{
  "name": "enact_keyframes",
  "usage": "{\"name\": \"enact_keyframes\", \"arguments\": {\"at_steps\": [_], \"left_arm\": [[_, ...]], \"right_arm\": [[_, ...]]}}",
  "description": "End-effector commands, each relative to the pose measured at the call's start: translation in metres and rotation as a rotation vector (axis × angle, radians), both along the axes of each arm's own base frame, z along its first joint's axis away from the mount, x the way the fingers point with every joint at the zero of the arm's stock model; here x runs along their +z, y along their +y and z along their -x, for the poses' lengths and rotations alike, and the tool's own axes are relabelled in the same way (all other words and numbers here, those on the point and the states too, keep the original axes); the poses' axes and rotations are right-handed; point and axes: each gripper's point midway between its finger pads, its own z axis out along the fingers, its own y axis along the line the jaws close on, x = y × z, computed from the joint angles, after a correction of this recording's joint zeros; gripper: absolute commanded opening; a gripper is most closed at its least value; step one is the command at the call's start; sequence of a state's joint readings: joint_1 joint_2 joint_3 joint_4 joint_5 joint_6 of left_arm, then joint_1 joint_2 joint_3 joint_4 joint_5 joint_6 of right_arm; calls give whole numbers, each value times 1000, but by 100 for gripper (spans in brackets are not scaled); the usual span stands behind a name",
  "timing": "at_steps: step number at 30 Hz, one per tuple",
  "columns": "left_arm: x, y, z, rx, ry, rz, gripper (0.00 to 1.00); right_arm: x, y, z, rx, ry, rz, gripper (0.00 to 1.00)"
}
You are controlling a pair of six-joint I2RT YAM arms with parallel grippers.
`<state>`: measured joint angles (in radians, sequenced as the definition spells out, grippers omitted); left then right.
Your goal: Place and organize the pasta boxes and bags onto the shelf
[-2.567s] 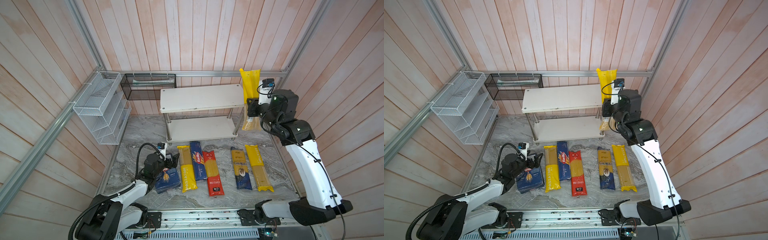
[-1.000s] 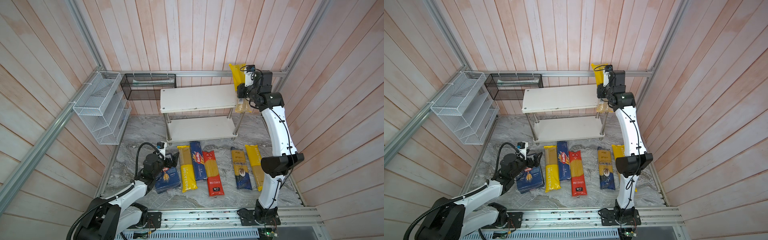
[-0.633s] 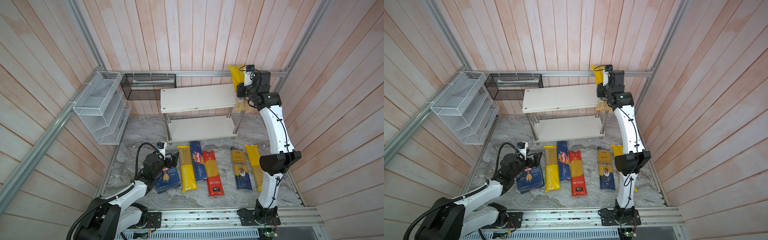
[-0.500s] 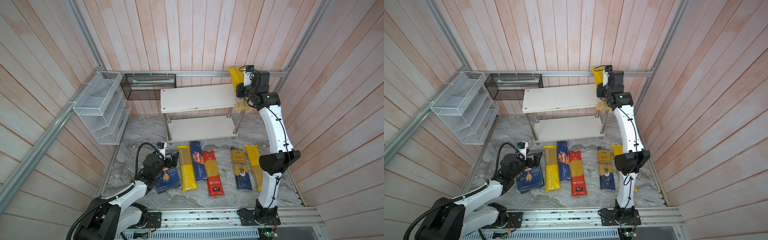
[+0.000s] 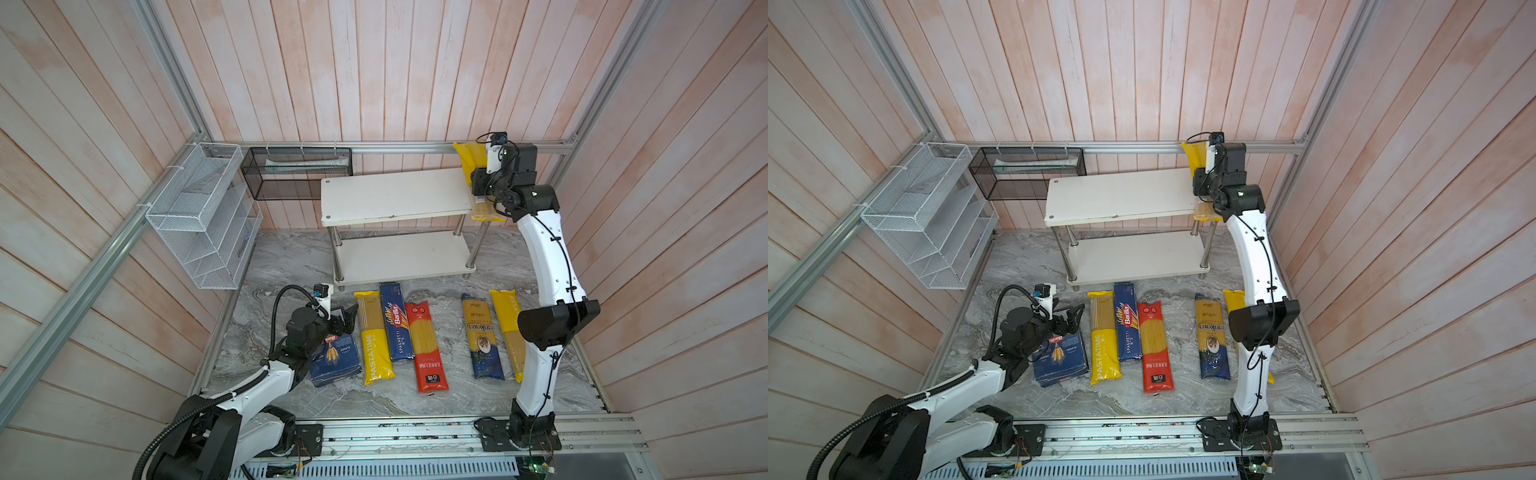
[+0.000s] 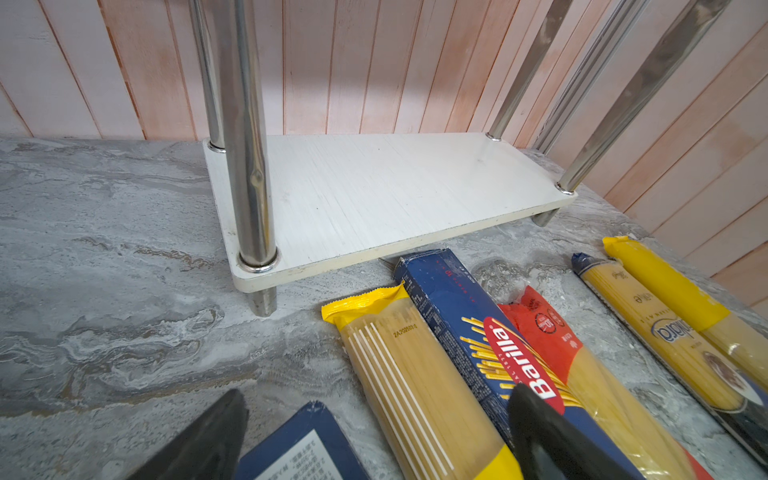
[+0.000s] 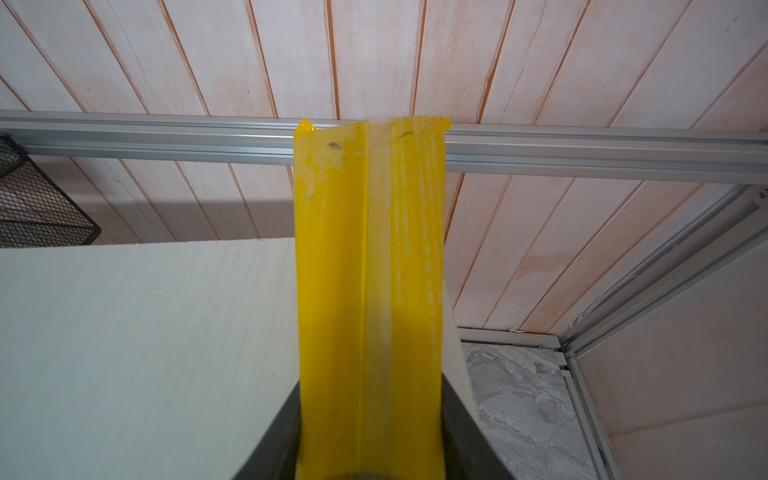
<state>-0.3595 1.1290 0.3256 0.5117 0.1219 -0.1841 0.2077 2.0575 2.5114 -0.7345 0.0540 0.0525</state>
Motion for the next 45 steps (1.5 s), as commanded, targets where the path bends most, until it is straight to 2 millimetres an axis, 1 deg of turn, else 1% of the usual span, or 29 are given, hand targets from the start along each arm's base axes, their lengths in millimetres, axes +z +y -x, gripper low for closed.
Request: {"name": "enact_keyframes", "arguments": {"at_steps": [1,2,7,10,13,18,22,24,27,29,31,34,37,40,42,43,45], "left_arm": [[4,2,0,10,-20,-6,100],[4,2,0,9,-20,-6,100],[4,2,0,10,-18,-6,100],[4,2,0,9,-18,-5,100],[5,1,0,7,-20,0,100],[5,0,1,1,-19,8,100],[5,-1,1,0,-20,9,100],[6,1,1,5,-24,6,100],[7,2,2,8,-30,10,100],[8,1,3,3,-33,12,100],[8,2,3,10,-35,8,100],[9,3,3,9,-36,7,100],[8,2,3,7,-33,11,100],[7,1,2,2,-28,9,100],[7,0,2,-1,-25,9,100],[7,0,3,-4,-24,10,100],[7,0,4,-5,-28,14,100]], "right_arm": [[58,-7,14,-19,-161,-24,47],[61,-8,16,-20,-165,-23,49],[74,-10,29,-16,-182,-26,52],[83,-10,42,-6,-187,-37,53],[88,-6,59,15,-183,-43,55],[89,9,94,64,-171,-27,55],[91,28,126,108,-167,-12,56],[89,35,139,131,-162,-12,56],[80,47,159,173,-146,-18,57],[69,51,171,193,-131,-17,57],[55,52,182,199,-118,-20,57],[37,48,194,195,-101,-30,57],[21,41,202,178,-87,-24,58],[7,33,205,146,-71,-14,60],[-4,34,207,151,-55,-36,60],[-10,39,211,177,-48,-57,60],[-35,47,214,214,-7,-88,60]]}}
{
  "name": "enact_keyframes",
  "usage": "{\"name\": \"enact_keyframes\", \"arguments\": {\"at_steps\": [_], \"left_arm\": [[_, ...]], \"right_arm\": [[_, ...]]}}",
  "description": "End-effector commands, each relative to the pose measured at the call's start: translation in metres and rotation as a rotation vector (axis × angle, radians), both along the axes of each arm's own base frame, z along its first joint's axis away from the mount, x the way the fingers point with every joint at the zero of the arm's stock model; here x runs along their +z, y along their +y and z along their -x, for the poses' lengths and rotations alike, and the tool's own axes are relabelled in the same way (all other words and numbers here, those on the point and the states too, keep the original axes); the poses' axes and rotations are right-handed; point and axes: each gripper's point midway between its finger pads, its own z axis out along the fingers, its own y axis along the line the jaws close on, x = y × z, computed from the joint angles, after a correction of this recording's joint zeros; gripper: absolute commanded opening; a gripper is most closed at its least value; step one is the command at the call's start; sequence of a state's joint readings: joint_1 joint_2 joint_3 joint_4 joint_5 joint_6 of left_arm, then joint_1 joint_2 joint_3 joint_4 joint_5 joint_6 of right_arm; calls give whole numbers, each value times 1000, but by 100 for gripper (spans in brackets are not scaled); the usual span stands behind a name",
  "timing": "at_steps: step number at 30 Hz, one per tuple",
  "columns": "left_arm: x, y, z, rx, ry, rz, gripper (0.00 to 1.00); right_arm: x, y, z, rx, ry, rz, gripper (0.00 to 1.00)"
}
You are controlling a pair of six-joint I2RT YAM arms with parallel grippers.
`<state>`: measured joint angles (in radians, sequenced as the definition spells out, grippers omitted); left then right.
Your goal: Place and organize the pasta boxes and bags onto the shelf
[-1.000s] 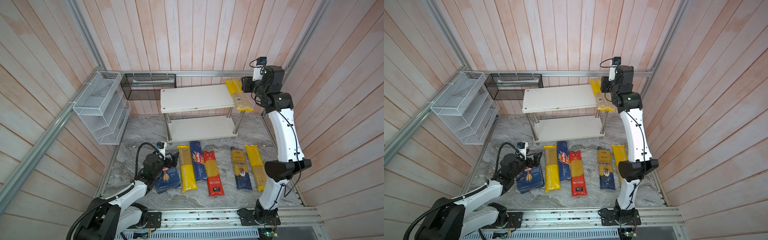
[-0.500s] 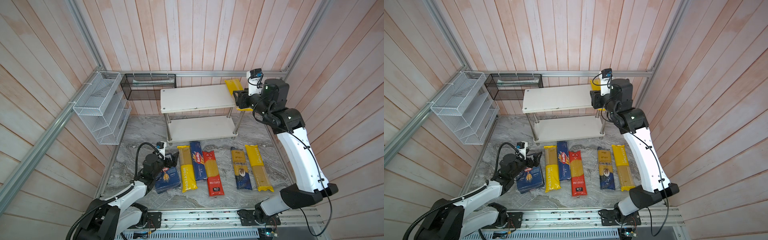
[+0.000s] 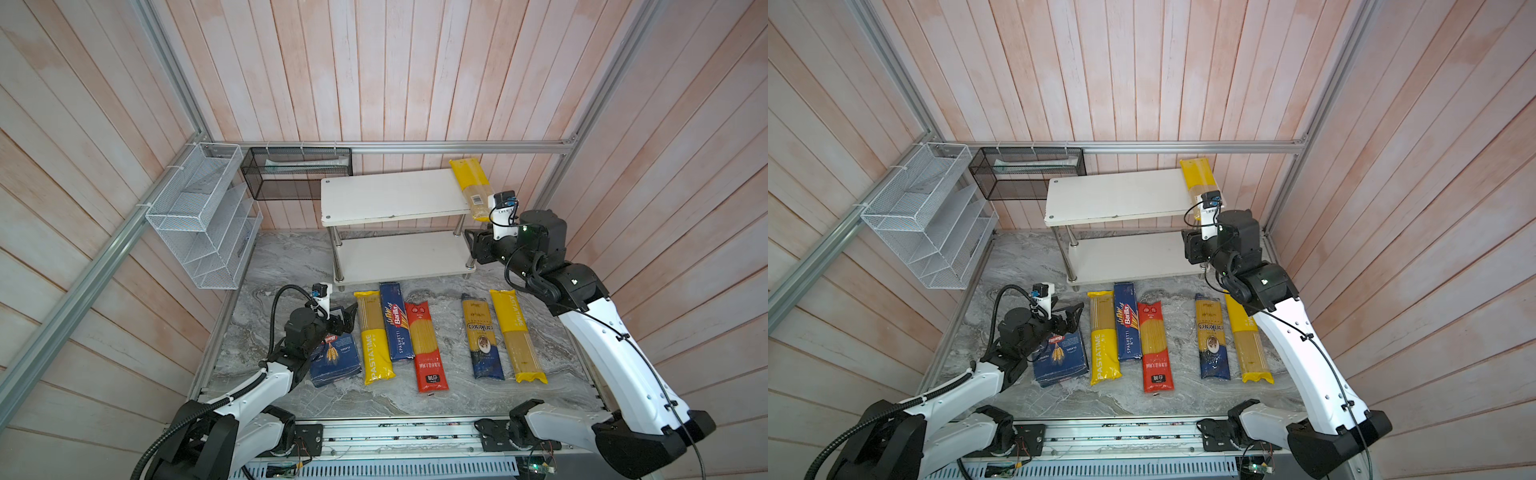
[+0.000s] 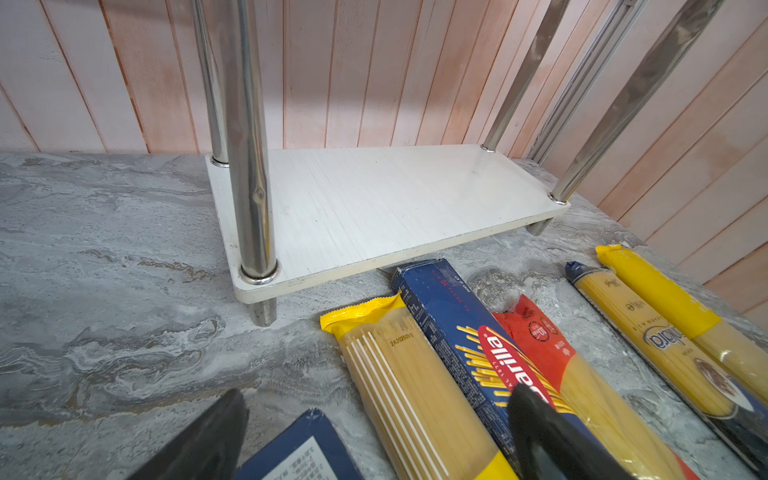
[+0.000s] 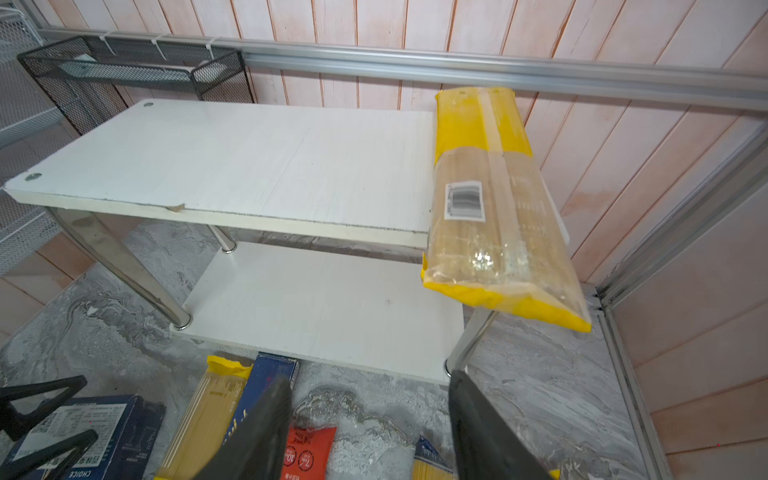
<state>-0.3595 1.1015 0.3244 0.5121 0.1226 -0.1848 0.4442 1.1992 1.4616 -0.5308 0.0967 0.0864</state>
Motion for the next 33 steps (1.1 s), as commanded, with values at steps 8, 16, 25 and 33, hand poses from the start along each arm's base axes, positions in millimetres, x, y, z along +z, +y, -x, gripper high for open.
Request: {"name": "enact_keyframes", "arguments": {"at_steps": [8,16,25,33], "left_arm": [[2,1,5,0,-12,1,100],[4,0,6,-8,-18,9,99],[-1,-4,4,-24,-2,10,100],[-3,-7,2,-36,11,11,100]], "right_arm": [[-104,60,58,193,116,-15,62],[-210,55,103,111,333,-93,70],[-290,63,131,44,553,11,77],[-316,83,122,78,577,68,85]]}}
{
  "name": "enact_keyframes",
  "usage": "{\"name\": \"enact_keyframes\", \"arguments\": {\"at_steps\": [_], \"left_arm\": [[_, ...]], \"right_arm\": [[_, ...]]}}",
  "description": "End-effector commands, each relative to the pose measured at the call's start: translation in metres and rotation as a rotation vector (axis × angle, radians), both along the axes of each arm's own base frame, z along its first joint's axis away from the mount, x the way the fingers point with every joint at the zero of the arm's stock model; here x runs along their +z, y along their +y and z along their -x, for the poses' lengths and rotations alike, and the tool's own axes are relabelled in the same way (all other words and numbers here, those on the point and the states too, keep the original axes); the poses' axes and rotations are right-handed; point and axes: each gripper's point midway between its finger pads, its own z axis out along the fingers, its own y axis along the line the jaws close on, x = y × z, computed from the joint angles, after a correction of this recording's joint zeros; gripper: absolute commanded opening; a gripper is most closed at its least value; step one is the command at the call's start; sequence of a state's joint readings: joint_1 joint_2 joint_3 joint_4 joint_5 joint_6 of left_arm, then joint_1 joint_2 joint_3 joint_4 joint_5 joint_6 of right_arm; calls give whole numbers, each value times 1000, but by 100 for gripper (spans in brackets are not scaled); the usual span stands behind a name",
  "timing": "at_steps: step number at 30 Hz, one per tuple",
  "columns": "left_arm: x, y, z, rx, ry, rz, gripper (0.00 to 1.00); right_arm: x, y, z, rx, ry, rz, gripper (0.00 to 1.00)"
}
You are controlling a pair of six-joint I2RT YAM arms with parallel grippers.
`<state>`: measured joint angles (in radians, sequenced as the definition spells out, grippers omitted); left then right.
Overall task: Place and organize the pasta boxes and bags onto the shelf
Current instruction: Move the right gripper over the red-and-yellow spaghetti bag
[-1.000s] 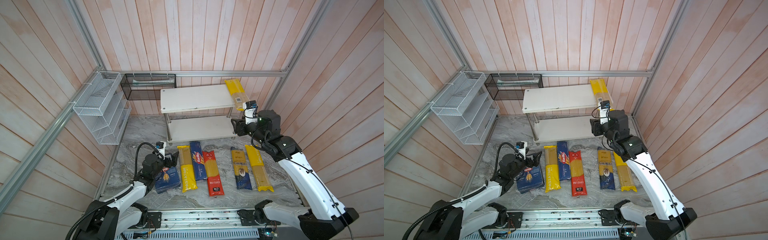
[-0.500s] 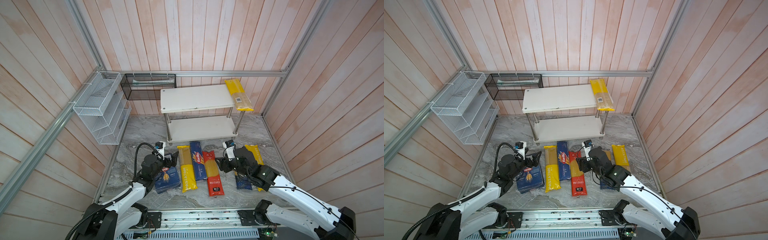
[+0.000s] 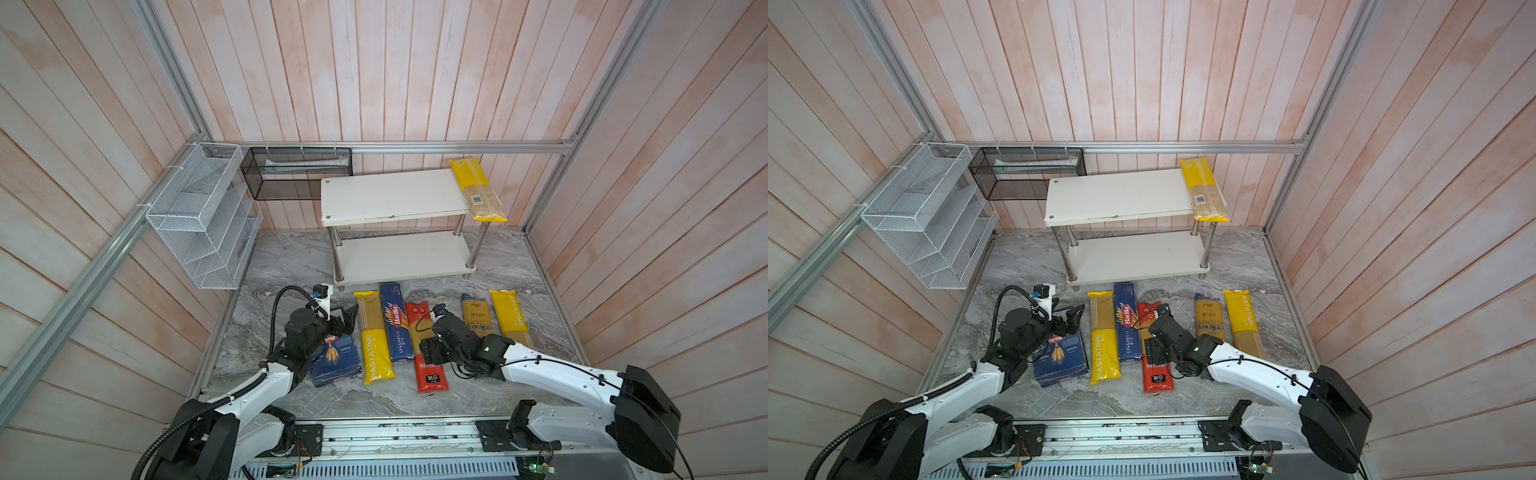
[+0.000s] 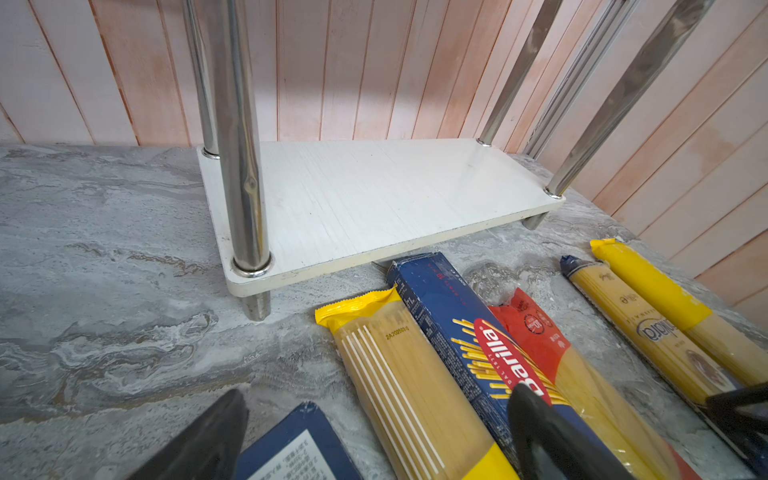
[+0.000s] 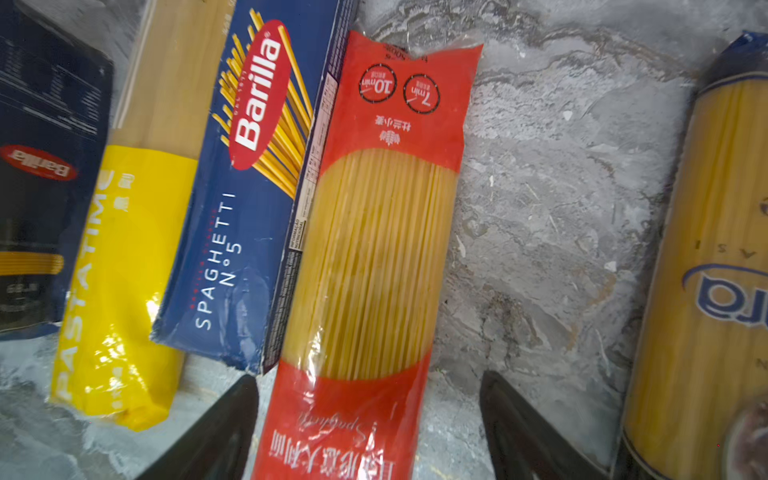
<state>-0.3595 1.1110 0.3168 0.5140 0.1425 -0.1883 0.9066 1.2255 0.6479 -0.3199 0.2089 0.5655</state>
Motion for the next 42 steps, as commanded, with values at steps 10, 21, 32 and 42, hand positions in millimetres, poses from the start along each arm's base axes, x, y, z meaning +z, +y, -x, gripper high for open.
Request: {"name": "enact_keyframes", "arguments": {"at_steps": [10,21,32,42], "left_arm": [[4,1,0,6,-15,-7,100],[3,-4,-1,-12,-10,6,100],[-2,-13,-2,-51,12,0,100],[-6,-40,6,-145,26,-38,100]], "right_arm": [[-20,8,-23,52,-9,-69,88],[-28,6,-28,78,13,-1,88],[-32,-8,-34,-32,16,58,88],[31,-5,-68,-162,-155,-67,89]]}}
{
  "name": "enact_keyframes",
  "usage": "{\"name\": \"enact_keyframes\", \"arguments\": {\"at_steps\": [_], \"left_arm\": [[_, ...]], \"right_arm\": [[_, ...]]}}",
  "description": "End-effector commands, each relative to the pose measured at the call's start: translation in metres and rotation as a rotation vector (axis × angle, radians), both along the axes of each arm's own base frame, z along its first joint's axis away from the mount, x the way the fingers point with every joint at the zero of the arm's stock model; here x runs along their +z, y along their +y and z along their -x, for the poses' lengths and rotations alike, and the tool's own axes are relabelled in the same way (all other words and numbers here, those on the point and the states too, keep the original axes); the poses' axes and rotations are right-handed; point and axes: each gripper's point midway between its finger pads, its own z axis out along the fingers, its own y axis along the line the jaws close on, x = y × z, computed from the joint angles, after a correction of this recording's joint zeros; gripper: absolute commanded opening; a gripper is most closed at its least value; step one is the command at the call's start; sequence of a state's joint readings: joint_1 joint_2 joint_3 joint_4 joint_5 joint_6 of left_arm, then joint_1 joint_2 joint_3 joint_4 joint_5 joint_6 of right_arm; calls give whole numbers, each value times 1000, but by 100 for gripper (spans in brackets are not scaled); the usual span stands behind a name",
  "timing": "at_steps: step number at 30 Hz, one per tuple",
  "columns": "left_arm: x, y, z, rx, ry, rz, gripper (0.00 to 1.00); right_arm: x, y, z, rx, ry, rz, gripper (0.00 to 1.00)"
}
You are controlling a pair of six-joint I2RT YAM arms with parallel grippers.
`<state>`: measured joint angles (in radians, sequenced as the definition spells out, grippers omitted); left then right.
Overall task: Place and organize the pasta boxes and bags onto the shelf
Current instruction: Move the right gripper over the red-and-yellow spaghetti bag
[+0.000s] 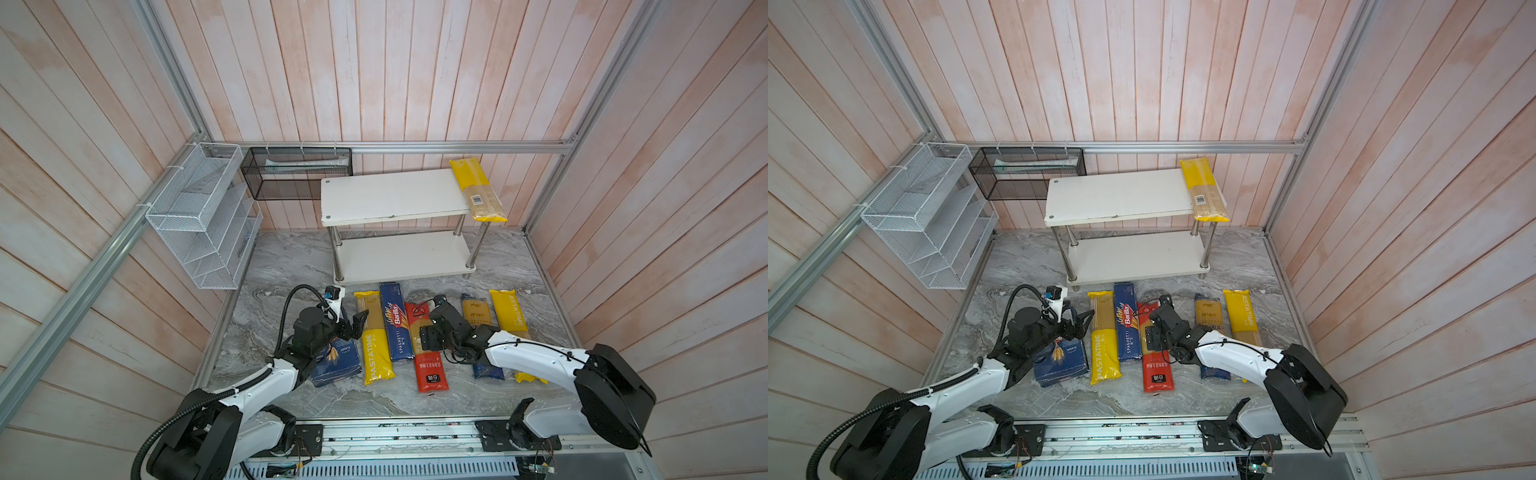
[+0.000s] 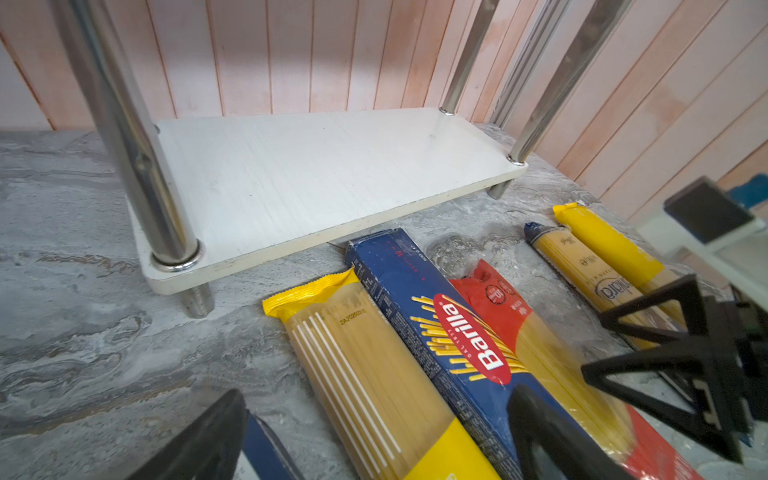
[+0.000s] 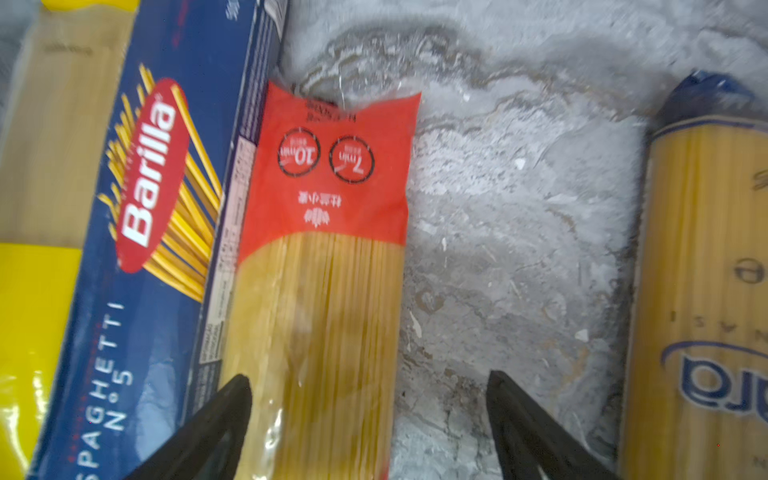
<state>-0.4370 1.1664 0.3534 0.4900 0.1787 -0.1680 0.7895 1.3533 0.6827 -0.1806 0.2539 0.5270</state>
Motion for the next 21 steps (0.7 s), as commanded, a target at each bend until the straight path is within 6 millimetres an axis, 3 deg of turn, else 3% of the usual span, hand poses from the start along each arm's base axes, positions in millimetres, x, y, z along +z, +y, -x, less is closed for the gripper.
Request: {"name": "enact_keyframes", "arguments": {"at_steps": [1,4,9,14,21], "left_arm": [[-1,-10,-4,-36,2,-17,100],[-5,-14,-7,-42,16,-39,100],[-3,-14,-6,-36,2,-30,100],[-1,-9,-5,-11,-15,-41,100],[-1,-11,-5,-22,-10,-28,100]], "right_arm": [[43,5,-17,-45,-107,-88,89],[46,-3,-15,-67,-132,-91,89],[19,-8,6,-18,-87,-108,89],[15,-6,11,35,-106,-122,89],[9,21,13,157,-52,-139,89]]}}
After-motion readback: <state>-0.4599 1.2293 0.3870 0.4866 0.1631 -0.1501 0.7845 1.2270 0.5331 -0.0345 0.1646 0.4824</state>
